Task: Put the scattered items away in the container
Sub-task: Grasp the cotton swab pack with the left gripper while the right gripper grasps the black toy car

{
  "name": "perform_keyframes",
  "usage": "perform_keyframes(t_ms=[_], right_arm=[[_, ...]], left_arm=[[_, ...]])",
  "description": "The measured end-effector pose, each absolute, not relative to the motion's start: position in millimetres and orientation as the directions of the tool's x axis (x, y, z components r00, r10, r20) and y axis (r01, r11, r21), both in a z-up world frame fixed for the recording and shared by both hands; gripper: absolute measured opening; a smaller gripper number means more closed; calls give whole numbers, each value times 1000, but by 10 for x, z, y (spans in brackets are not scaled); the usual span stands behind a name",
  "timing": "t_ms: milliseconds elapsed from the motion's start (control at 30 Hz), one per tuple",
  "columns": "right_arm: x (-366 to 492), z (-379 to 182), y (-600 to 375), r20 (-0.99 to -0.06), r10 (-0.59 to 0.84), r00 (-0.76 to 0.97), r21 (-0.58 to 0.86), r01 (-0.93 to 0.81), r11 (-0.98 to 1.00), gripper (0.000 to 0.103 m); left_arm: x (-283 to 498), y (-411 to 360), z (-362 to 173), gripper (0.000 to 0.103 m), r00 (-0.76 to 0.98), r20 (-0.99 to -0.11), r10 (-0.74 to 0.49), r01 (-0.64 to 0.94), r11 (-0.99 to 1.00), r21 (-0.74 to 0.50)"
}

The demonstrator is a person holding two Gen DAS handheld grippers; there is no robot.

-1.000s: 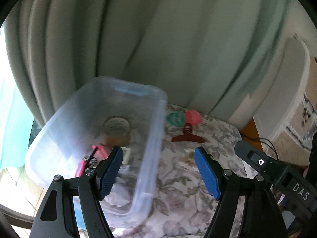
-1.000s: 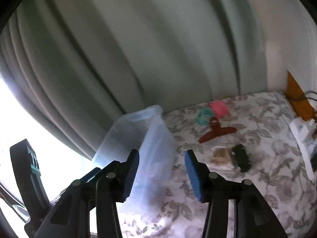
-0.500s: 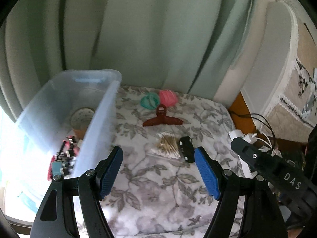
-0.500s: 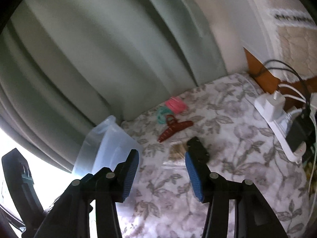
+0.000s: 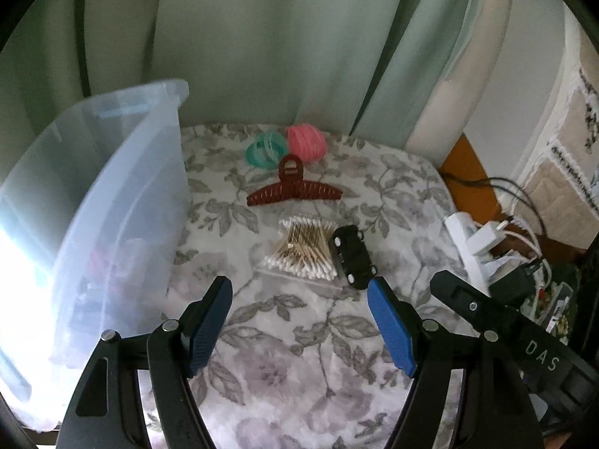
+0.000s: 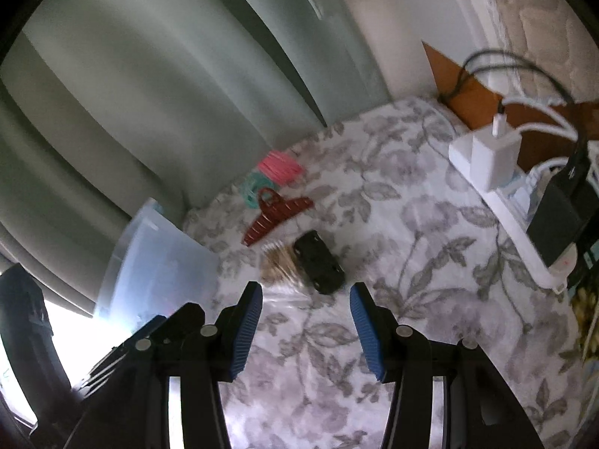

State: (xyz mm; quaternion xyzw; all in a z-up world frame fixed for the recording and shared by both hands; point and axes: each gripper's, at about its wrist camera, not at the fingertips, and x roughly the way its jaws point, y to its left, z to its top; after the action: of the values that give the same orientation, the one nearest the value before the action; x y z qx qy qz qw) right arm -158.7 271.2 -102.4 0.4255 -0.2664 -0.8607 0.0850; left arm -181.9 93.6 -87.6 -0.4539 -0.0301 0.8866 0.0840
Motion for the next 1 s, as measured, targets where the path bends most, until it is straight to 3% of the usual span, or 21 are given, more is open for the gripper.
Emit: perform_keyframes(t_ms=[500,1000], right_arm=[[-2050,-1536,2601,-777,-366,-512,456,-57,-888,53],[-2509,-1837,2520,-798,-399,-451,432,33,-901,53]], left_arm=[[-2270,937,-1417,75,-497,-848,182,-131,-982,-134],[-2623,784,-1776,75,-432,-879,199,-91,-980,-177]])
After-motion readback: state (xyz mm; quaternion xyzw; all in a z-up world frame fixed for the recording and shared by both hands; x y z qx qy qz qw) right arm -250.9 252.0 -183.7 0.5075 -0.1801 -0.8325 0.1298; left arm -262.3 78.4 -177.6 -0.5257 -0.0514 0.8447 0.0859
